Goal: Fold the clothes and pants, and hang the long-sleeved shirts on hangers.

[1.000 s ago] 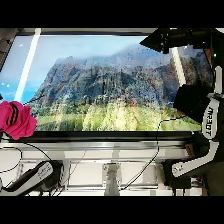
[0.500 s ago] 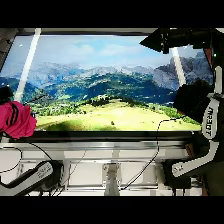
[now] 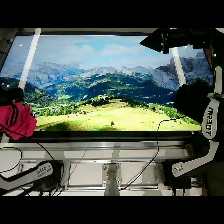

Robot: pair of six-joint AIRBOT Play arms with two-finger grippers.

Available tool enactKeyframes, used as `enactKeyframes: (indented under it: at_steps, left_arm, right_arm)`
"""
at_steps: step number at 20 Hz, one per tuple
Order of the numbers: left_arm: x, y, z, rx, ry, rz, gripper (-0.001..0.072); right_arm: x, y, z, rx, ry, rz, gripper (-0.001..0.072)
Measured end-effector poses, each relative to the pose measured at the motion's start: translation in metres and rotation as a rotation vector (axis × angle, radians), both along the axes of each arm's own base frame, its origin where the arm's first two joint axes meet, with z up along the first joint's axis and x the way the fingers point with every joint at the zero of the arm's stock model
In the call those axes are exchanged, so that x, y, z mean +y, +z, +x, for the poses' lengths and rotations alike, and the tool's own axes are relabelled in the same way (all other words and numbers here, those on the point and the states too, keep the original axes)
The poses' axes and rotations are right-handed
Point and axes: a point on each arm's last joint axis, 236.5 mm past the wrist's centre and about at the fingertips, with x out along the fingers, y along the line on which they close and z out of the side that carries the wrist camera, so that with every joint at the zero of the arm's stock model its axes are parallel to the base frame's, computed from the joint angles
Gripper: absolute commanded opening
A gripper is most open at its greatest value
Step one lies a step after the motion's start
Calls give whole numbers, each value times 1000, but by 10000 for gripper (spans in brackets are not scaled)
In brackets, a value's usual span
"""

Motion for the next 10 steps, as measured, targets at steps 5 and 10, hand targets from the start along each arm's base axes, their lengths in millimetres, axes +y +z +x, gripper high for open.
enactKeyframes:
  at_steps: [5,10]
  left_arm:
    - [22,-20,-10,109,9,70,498]
    - [46,-33,-23,208,27,140,498]
  right_arm:
    - [0,0,0,3,0,1,566]
    - [0,0,0,4,-2,2,693]
